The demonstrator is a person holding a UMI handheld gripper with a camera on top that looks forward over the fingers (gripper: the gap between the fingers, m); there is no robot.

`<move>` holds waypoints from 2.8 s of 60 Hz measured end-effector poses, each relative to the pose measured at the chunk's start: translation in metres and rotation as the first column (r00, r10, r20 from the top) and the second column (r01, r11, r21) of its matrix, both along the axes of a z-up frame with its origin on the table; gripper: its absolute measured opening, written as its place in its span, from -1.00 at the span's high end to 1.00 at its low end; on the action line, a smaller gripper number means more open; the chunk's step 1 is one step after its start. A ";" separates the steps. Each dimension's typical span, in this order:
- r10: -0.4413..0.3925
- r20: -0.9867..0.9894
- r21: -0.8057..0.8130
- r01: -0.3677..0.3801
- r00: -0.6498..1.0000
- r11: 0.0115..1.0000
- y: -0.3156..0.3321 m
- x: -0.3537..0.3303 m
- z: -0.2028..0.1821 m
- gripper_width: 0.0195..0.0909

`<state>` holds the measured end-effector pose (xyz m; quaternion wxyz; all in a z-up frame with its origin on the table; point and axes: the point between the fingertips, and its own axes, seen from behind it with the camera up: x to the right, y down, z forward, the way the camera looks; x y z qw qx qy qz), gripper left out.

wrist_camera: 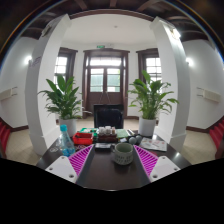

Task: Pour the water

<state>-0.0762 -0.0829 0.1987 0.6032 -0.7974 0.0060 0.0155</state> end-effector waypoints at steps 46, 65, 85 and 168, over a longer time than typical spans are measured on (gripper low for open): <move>0.223 -0.098 0.040 -0.220 0.970 0.975 0.145 -0.232 -0.115 -0.61; 0.216 -0.084 0.101 -0.207 0.973 0.973 0.166 -0.234 -0.124 0.27; 0.136 -0.339 0.064 -0.121 0.931 0.991 0.180 -0.211 -0.116 0.44; 0.002 -0.471 0.087 0.045 0.882 0.995 0.253 -0.038 0.002 0.44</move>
